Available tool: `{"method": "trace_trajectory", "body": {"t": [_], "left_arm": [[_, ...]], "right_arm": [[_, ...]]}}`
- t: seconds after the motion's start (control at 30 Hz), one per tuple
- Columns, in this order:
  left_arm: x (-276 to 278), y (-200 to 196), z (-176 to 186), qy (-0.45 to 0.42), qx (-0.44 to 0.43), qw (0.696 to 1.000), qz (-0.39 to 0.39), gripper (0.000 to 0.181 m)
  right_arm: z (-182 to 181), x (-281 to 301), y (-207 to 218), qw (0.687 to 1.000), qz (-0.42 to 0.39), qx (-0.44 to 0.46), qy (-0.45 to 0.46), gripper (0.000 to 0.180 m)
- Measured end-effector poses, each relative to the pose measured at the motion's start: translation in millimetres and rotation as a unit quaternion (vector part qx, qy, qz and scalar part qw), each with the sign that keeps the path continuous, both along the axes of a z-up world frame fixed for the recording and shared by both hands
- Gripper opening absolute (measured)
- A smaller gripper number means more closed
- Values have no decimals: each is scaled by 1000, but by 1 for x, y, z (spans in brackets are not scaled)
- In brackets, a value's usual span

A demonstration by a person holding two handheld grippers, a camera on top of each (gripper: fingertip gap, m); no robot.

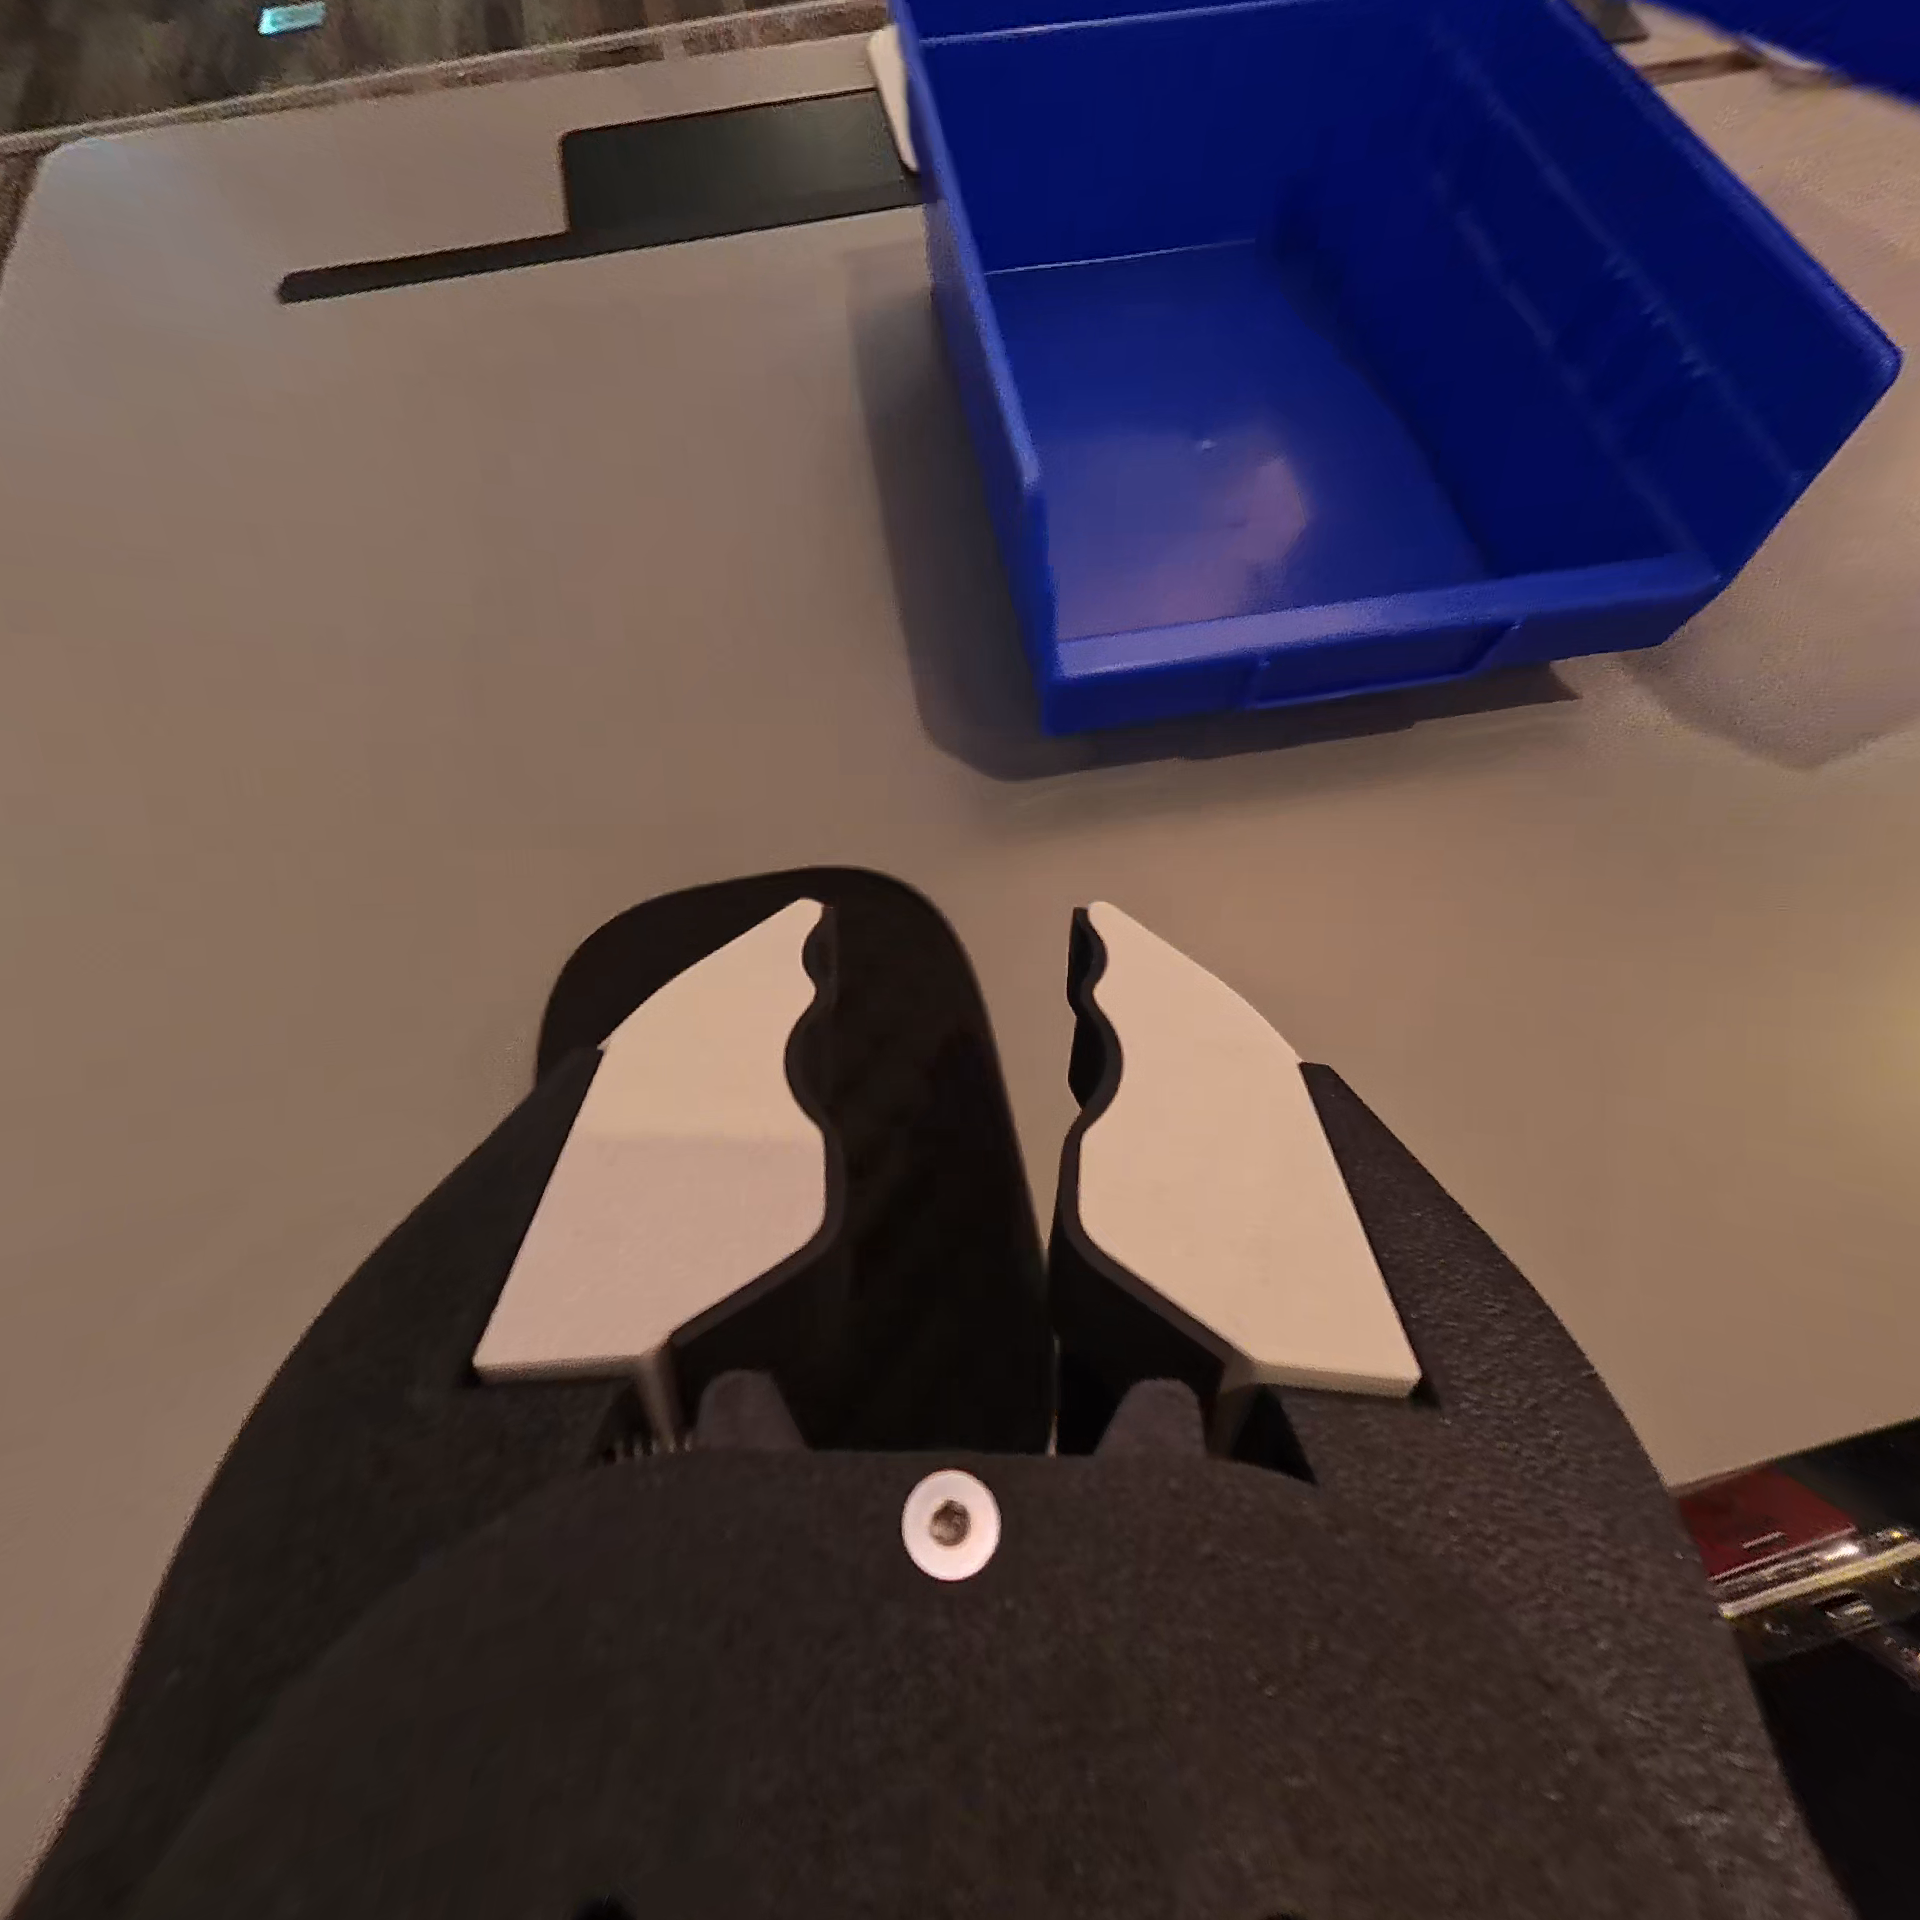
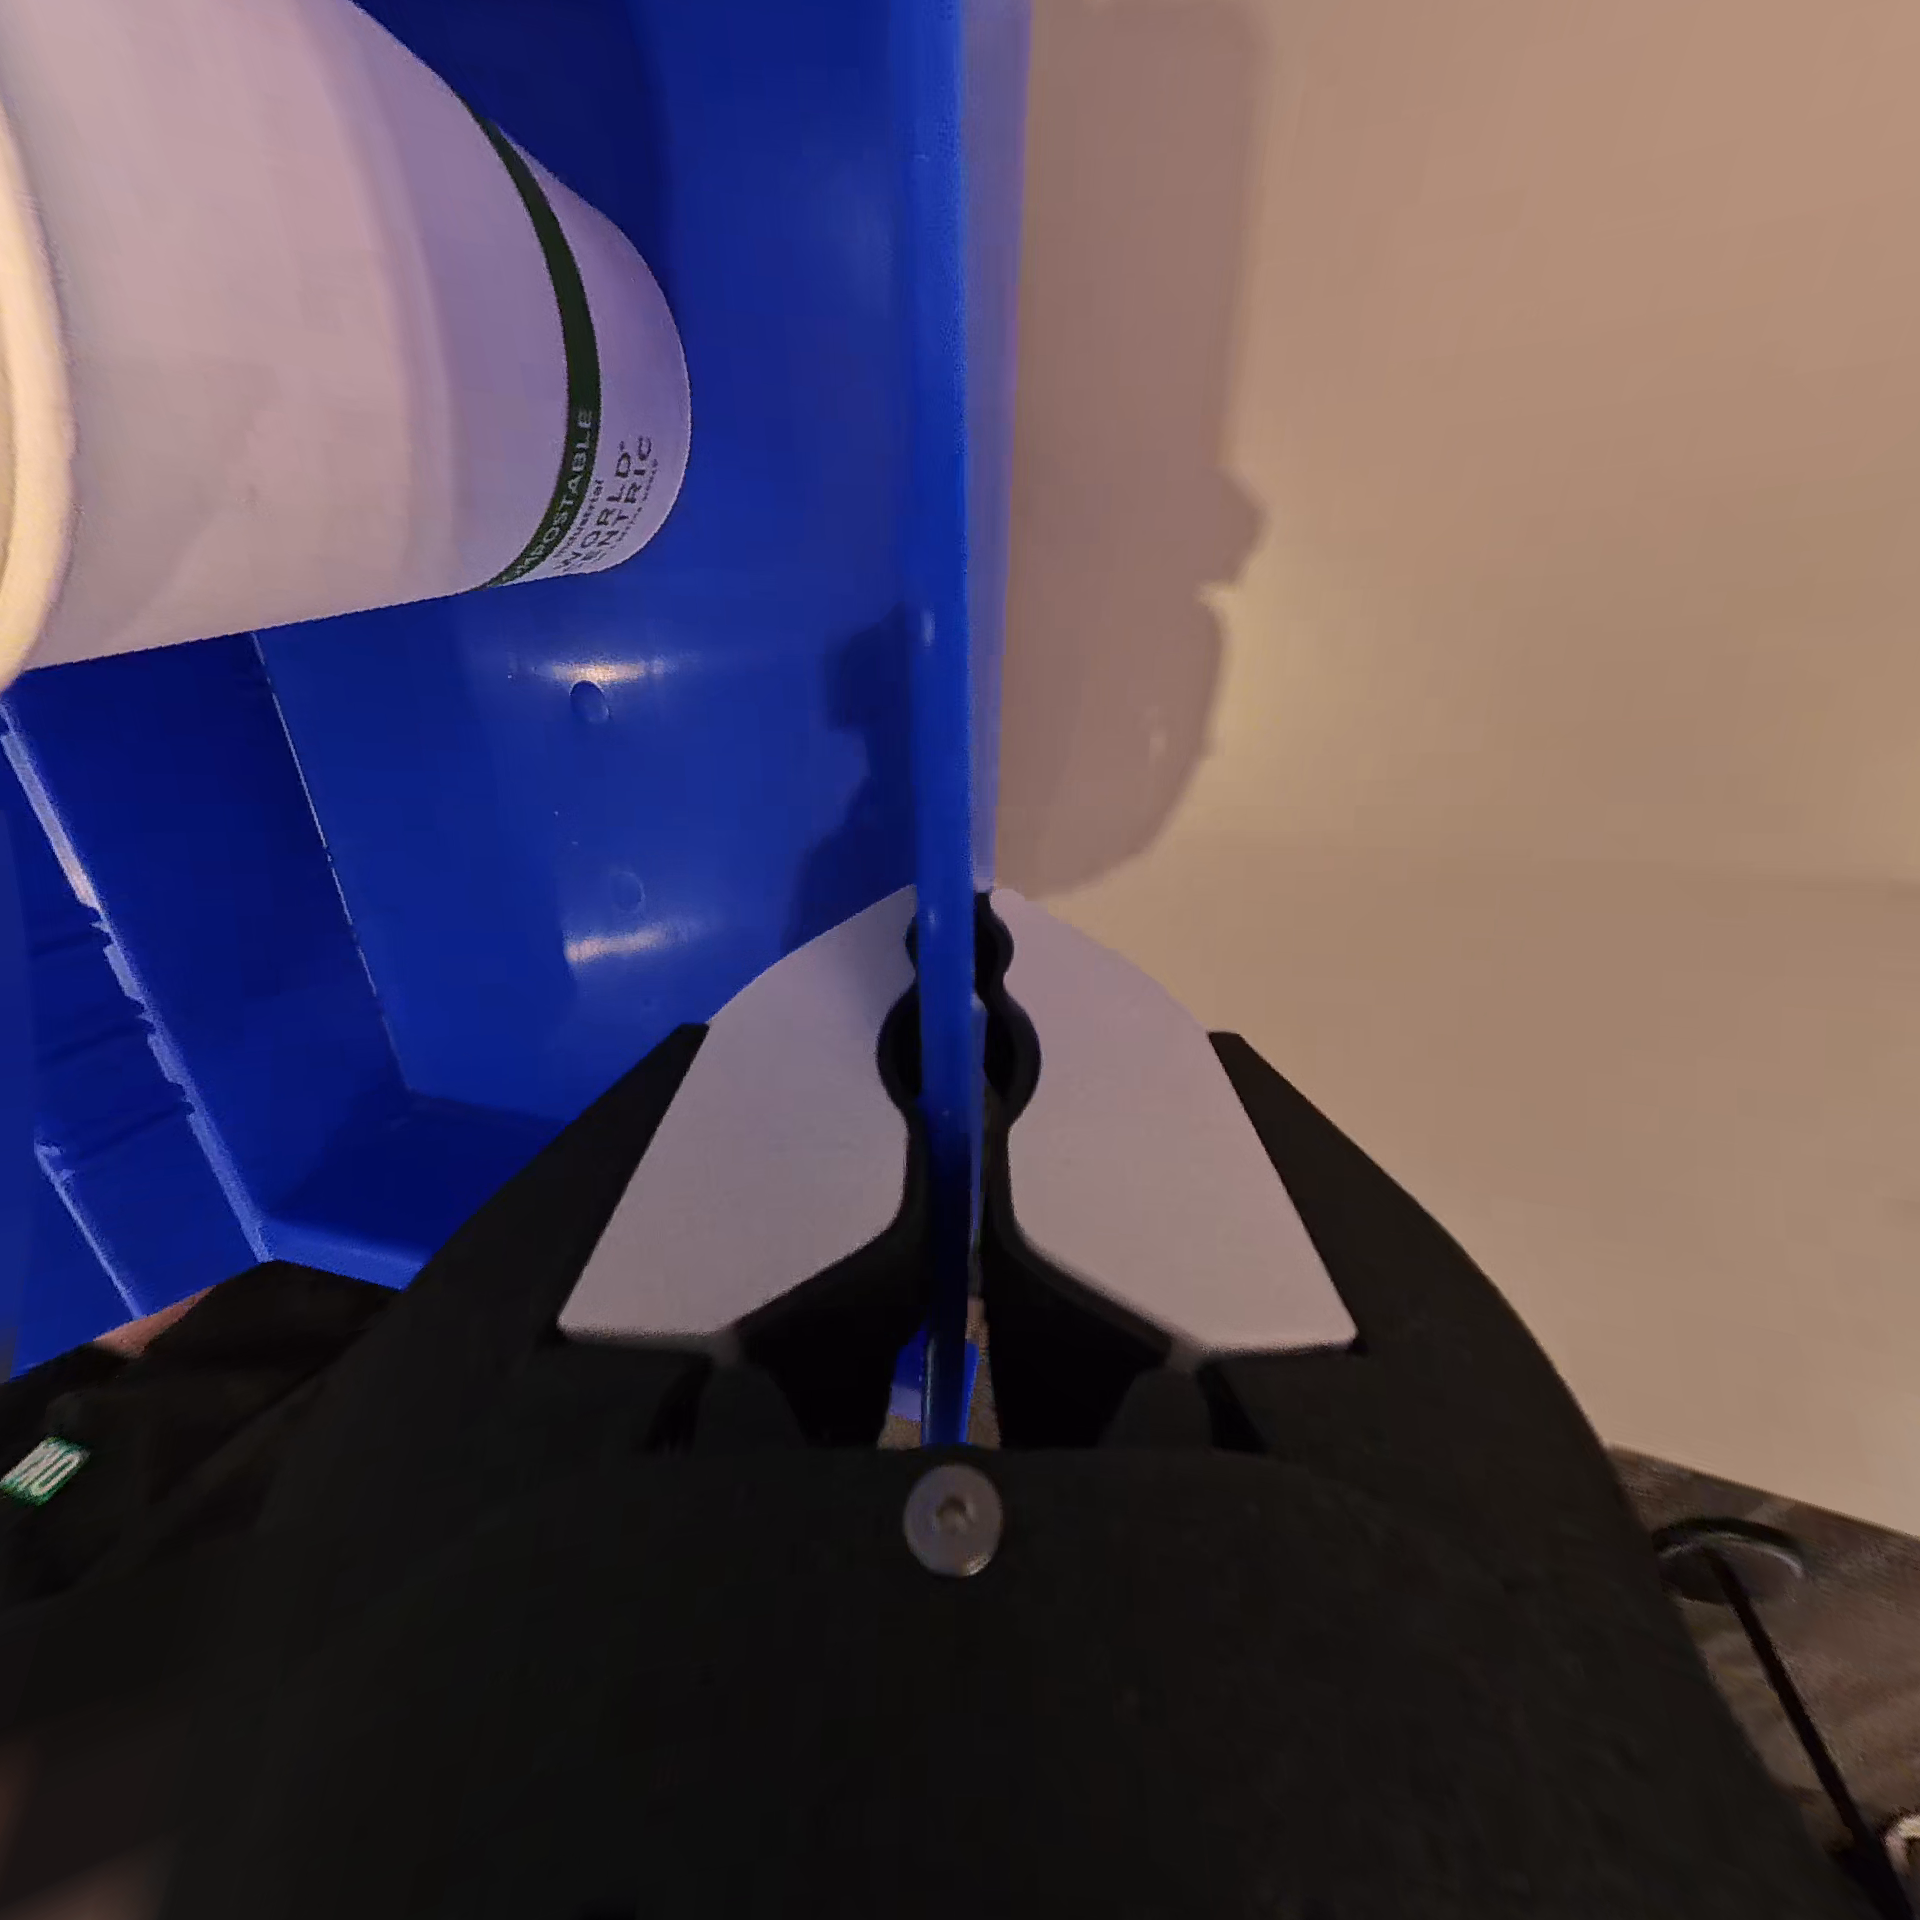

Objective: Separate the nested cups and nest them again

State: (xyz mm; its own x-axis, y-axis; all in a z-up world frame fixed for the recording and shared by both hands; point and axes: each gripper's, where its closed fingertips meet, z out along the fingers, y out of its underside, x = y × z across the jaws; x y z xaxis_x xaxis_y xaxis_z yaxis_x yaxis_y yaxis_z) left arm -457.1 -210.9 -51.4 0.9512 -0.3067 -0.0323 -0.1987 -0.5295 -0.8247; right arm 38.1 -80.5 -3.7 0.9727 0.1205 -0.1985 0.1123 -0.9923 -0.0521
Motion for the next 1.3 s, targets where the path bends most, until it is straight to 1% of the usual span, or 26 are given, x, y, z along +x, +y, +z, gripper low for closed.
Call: {"method": "trace_trajectory", "body": {"t": [0.1, 0.17, 0.23, 0.33, 0.43, 0.57, 0.67, 0.73, 0.87, 1.0, 1.07, 1.2, 1.3], "left_arm": [[-25, -11, -2, -7, 4, 1000, 22, 42], [-45, -17, -6, -11, 1, 999, 40, 42], [-64, -21, -7, -16, 0, 998, 59, 42], [-95, -31, -8, -15, -7, 996, 89, 42], [-129, -41, -1, -3, 0, 992, 128, 42], [-166, -56, 14, -6, 23, 986, 164, 41], [-191, -65, 20, -8, 34, 981, 192, 40], [-205, -70, 19, -8, 33, 977, 209, 40], [-221, -74, 12, -13, 23, 973, 228, 44], [-223, -69, 6, -26, 22, 972, 232, 48], [-221, -63, 6, -30, 24, 972, 230, 50], [-198, -28, 12, -56, 33, 980, 188, 49], [-191, 5, 24, -55, 48, 979, 192, 50]], "right_arm": [[50, -38, 9, 999, 19, 24, -13, 4], [76, -80, 18, 998, 44, 36, -13, 4], [95, -132, 29, 996, 77, 48, -9, 4], [108, -227, 47, 990, 124, 66, 15, 4], [104, -327, 55, 980, 179, 61, 63, 4], [83, -447, 62, 962, 235, 54, 128, 4], [58, -516, 70, 951, 259, 62, 155, 4], [37, -549, 75, 949, 264, 58, 164, 4], [-12, -582, 85, 955, 253, 46, 151, 4], [-60, -584, 94, 966, 221, 37, 132, 4], [-78, -578, 97, 972, 198, 31, 125, 4], [-102, -566, 96, 980, 161, 24, 114, 5], [-111, -561, 94, 983, 147, 36, 101, 11]]}}
